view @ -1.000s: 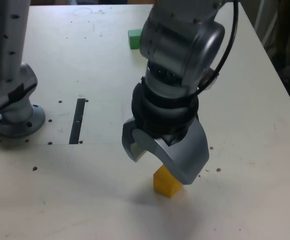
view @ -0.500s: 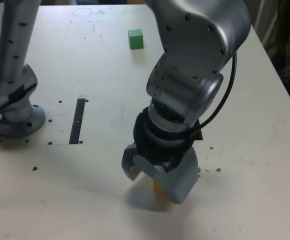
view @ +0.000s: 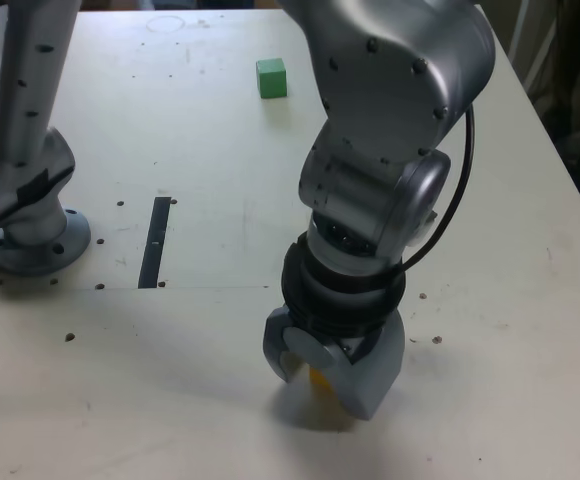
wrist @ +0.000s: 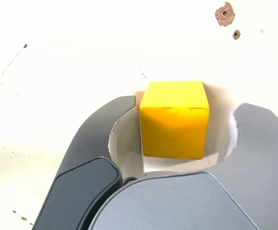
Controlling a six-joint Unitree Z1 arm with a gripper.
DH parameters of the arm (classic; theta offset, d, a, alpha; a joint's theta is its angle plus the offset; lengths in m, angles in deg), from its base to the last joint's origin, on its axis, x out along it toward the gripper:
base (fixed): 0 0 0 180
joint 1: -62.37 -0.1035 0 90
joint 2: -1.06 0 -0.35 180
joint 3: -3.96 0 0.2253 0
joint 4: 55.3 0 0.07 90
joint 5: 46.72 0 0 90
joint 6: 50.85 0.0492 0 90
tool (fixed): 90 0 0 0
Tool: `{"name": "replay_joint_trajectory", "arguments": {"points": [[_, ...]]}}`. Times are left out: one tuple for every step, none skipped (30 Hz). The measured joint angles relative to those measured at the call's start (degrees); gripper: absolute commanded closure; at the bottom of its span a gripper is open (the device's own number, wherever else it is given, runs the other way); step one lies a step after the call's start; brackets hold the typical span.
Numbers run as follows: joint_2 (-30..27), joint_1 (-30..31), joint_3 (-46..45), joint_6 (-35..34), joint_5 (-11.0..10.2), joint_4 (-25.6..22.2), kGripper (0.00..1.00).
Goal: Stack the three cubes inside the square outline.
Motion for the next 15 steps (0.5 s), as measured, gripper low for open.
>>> {"name": "replay_joint_trajectory", "arguments": {"points": [[-0.09,0.0,-0.16,-0.29,-0.11,0.0,0.73],[-0.32,0.0,-0.4,-0.67,-0.35,-0.01,0.75],[-0.64,0.0,-0.58,-1.02,-0.64,-0.06,0.77],[-1.03,0.0,-0.68,-1.34,-0.94,-0.15,0.79],[-1.47,0.0,-0.71,-1.59,-1.23,-0.25,0.81],[-1.93,0.0,-0.71,-1.77,-1.47,-0.38,0.82],[-2.31,0.0,-0.68,-1.81,-1.61,-0.58,0.83],[-2.51,0.0,-0.56,-1.8,-1.64,-0.87,0.85],[-2.6,0.0,-0.33,-1.8,-1.66,-1.23,0.85],[-2.65,0.0,-0.07,-1.79,-1.67,-1.56,0.86],[-2.71,0.0,0.19,-1.77,-1.68,-1.9,0.86],[-2.8,0.0,0.36,-1.73,-1.67,-2.17,0.86],[-2.91,0.0,0.45,-1.72,-1.6,-2.36,0.86],[-3.02,-0.02,0.48,-1.72,-1.47,-2.52,0.86],[-3.11,-0.03,0.47,-1.71,-1.22,-2.67,0.86]]}}
